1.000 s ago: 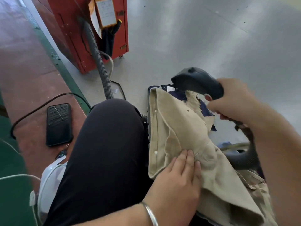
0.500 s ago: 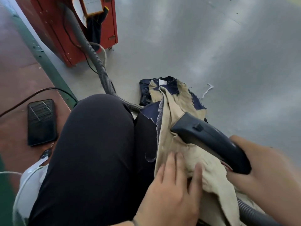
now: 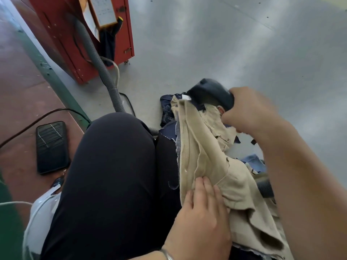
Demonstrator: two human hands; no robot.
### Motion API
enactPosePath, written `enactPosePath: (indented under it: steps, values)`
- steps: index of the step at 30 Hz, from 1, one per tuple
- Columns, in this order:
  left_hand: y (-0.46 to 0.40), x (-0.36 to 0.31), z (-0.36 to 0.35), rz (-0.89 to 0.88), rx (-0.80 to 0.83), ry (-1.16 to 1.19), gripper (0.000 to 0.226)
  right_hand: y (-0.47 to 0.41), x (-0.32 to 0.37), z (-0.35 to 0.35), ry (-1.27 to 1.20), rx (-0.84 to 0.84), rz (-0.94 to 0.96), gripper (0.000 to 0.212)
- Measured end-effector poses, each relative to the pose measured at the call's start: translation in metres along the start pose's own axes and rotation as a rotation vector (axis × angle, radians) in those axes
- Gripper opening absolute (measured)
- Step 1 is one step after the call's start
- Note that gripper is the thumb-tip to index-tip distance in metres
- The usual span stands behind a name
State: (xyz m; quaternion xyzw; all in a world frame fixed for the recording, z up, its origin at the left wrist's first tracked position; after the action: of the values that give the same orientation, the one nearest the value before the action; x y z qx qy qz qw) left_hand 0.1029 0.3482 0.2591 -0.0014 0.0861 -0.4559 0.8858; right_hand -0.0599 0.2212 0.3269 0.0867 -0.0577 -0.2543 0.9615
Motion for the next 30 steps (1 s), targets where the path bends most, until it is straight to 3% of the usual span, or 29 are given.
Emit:
enactPosePath:
  steps: [6, 11, 14, 17, 24, 30]
  values:
    - [0.0, 0.004, 0.003, -0.001, -0.03, 0.035, 0.05, 0.046, -0.05, 0.022, -0.211, -0.01, -0.001, 0.015]
    - [-0.004, 0.007, 0.008, -0.019, -0.092, 0.045, 0.053, 0.124, -0.073, 0.007, -0.171, 0.012, 0.043, 0.044]
    - [-0.005, 0.006, 0.009, -0.031, -0.154, 0.039, 0.047, 0.14, -0.066, -0.016, 0.055, 0.154, 0.054, 0.039]
    - [-0.007, 0.01, 0.013, -0.041, -0.223, 0.138, 0.036, 0.131, -0.044, -0.023, 0.154, 0.212, 0.07, 0.039]
    - [-0.011, 0.014, 0.011, -0.022, -0.233, 0.193, 0.03, 0.066, -0.002, -0.009, 0.064, 0.098, 0.128, 0.015]
    - [-0.008, 0.011, 0.009, -0.006, -0.22, 0.18, 0.037, -0.011, 0.008, -0.025, -0.027, 0.059, 0.025, 0.012]
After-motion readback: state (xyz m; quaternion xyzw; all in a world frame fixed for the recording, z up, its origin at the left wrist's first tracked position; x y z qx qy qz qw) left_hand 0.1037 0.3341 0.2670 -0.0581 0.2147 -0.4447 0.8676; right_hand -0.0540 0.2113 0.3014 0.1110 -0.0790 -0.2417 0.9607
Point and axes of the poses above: each hand's wrist, its own y-axis away from the middle knuckle, its own z-axis out of the back of the hand, x = y × z, the point moved 6 cm from there along -y, towards the middle knuckle, and after that the axes turned 9 degrees about y, right-handed, at the moved point
